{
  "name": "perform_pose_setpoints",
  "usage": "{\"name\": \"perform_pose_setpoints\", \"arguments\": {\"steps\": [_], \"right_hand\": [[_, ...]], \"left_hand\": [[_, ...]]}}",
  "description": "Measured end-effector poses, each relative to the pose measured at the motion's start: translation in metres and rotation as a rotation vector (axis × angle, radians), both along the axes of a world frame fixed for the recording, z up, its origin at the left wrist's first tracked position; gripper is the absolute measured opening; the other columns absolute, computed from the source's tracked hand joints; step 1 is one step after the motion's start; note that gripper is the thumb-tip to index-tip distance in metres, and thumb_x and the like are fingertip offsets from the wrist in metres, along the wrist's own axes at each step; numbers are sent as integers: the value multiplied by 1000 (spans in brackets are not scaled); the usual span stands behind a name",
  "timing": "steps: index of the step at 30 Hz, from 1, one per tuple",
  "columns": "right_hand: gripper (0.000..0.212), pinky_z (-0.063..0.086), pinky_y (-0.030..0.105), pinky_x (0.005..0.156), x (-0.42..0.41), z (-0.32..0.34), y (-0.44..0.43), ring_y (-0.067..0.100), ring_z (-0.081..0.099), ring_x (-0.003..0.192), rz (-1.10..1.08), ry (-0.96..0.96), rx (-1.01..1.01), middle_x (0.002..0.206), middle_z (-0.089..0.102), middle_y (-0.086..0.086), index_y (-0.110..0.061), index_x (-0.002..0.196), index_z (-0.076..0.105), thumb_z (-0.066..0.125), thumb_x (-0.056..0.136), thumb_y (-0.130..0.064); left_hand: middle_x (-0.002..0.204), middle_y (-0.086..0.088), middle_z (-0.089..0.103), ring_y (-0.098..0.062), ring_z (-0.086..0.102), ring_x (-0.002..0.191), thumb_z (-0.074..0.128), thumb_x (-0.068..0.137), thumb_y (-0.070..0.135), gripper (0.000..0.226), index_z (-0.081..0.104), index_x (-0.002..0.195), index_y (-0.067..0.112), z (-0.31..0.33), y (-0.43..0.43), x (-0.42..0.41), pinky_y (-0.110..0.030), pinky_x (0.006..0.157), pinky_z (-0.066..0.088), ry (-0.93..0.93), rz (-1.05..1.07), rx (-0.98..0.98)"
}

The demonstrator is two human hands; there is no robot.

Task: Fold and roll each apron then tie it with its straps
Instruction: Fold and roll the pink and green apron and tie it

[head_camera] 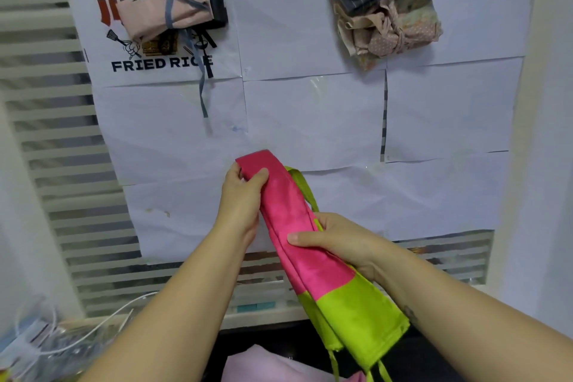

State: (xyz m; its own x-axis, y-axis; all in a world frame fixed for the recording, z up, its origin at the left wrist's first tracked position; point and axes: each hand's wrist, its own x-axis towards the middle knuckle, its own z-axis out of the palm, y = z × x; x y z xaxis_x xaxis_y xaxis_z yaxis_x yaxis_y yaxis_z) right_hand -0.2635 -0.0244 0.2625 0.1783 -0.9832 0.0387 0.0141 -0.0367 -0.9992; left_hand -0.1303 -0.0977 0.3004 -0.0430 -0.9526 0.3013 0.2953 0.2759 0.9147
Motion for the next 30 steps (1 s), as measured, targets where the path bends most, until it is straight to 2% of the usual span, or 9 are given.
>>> {"name": "perform_pose_setpoints", "arguments": {"steps": [5,7,12,16,19,21,24,27,30], "right_hand": [[18,54,21,65,-1,-4,4,10,68,70,63,22,-21,84,73,1,-16,103,65,64,88,-9],[18,54,21,65,-2,-7,4,10,69,70,60,19,-25,84,73,0,-16,103,65,62,88,-7],[28,56,27,77,1,-11,1,16,70,86,28,-3,-48,98,73,5,-15,116,58,62,88,-8],[55,56,27,81,2,-12,7,10,69,91,-107,70,-124,112,66,3,-22,131,43,70,83,-15],[62,50,13,65,0,-11,12,-7,61,70,-193,214,-266,113,55,-3,-28,133,39,71,83,-14],[50,47,10,66,-1,-9,10,-2,59,78,-265,309,-373,112,55,-10,-28,124,47,72,83,-17],[31,42,6,64,-8,5,5,5,53,76,-542,319,-542,107,61,-5,-23,110,58,72,82,-21],[38,44,10,68,-18,23,0,6,54,80,-671,278,-561,112,56,-1,-21,114,54,73,82,-24],[43,52,14,72,-28,32,-3,0,63,83,-582,105,-401,114,59,1,-12,119,52,71,83,-27]], "left_hand": [[97,-16,70,-22,69,79,52,96,16,29,59,119,1,-36,20,-5,-36,73,59,249,-265,399],[100,-19,70,-26,69,82,54,94,22,32,62,116,-1,-43,27,-8,-37,72,59,242,-335,456],[95,-11,68,-21,67,83,49,98,29,19,58,96,13,-50,35,-20,-38,78,57,-131,-60,143],[93,-2,62,-24,64,92,37,102,34,21,48,87,25,-47,28,-18,-41,84,53,-157,181,24],[99,-4,62,-24,63,96,36,102,35,21,48,90,24,-48,19,-13,-42,89,51,-168,190,17],[100,-1,61,-20,60,95,37,102,34,20,48,96,18,-50,21,-11,-28,84,48,-321,202,-88],[88,16,54,5,53,76,39,101,30,13,45,103,19,-59,36,-8,-4,60,37,-572,146,-329],[86,18,52,6,53,75,41,100,31,7,44,101,25,-71,44,-5,-5,63,37,-744,58,-476],[82,18,46,-1,47,73,42,100,31,8,41,95,24,-77,42,-1,-12,64,33,-845,55,-581]]}}
